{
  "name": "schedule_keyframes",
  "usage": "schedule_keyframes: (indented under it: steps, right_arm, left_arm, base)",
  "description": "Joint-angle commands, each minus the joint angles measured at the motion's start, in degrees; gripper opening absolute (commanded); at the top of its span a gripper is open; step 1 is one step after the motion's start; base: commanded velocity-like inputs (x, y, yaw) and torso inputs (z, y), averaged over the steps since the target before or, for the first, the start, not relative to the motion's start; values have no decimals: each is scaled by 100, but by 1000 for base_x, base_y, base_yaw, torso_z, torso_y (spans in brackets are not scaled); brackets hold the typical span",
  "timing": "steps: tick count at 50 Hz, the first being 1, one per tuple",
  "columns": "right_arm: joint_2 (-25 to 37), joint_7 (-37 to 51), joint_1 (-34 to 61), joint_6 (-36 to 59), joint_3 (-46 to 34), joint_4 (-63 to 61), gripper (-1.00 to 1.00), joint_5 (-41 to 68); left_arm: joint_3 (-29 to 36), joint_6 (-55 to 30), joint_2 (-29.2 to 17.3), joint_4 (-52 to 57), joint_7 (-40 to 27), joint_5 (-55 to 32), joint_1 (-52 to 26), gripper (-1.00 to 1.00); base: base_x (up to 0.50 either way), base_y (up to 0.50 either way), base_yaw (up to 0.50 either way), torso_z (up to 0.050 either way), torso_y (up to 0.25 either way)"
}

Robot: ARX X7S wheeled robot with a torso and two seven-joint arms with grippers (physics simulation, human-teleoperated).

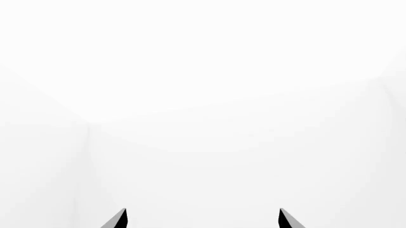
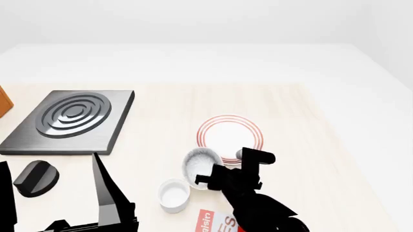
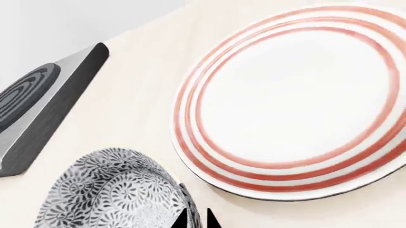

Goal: Pick the akita bowl between the plate and the ramekin and place it on the plate.

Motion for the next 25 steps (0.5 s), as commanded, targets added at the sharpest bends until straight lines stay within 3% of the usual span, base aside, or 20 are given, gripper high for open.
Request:
schedule_keyframes:
  steps: [1, 11, 25]
  right_arm:
    - [274, 579, -262, 233, -7, -1798, -100, 73]
    - [640, 1116, -56, 465, 104, -3528, -100, 268]
    - [828, 1265, 190, 556, 318, -3790, -100, 478]
  left_arm:
    - [-201, 41, 121, 76, 141, 3, 14, 100]
    - [-180, 46, 116, 84, 118, 30, 26, 100]
    - [-181, 46, 91, 75, 83, 25, 33, 100]
  base:
    - [0, 0, 0, 0, 0]
    - [0, 0, 0, 0, 0]
    - [0, 0, 0, 0, 0]
